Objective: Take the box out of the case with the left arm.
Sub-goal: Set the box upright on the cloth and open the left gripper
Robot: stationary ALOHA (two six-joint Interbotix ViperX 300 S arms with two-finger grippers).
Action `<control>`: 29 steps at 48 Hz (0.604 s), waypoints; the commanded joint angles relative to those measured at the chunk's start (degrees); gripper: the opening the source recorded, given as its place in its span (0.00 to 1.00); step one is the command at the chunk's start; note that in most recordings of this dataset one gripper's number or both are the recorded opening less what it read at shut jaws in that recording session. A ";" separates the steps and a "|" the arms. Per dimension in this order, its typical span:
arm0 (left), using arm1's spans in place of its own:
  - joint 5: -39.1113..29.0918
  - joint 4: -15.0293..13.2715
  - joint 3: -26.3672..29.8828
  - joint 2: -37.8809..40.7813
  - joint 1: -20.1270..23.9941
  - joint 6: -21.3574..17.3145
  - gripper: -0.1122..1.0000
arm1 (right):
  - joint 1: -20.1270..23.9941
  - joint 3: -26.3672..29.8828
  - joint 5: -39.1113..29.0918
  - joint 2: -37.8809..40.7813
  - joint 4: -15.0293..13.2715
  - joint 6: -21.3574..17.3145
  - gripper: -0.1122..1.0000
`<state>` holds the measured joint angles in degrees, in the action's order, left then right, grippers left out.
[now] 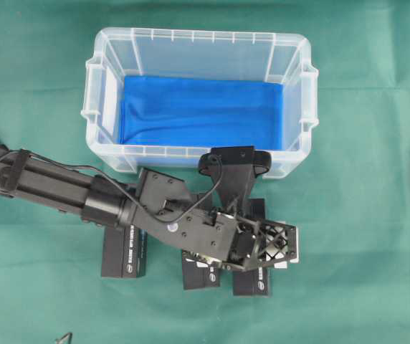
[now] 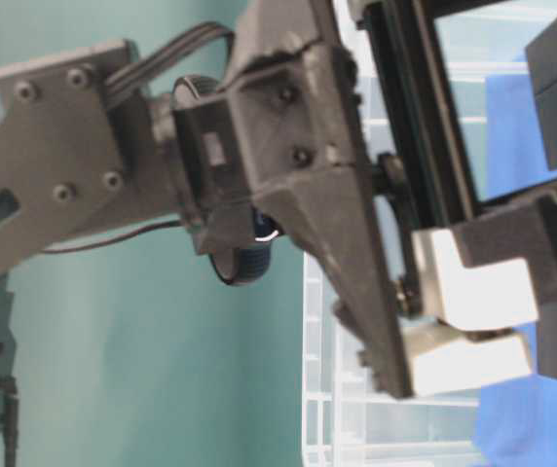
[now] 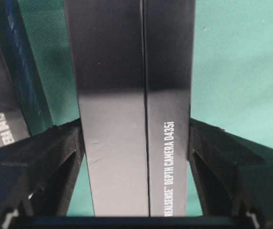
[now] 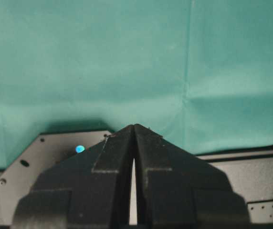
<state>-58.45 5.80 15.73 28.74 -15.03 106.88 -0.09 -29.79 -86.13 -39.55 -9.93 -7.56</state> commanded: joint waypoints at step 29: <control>0.35 0.09 -1.32 -2.81 0.09 0.35 0.85 | 0.00 0.70 0.35 0.00 0.00 0.09 0.11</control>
<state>-57.92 5.80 13.89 28.65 -15.03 107.31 -0.09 -29.79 -86.13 -39.55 -9.93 -7.56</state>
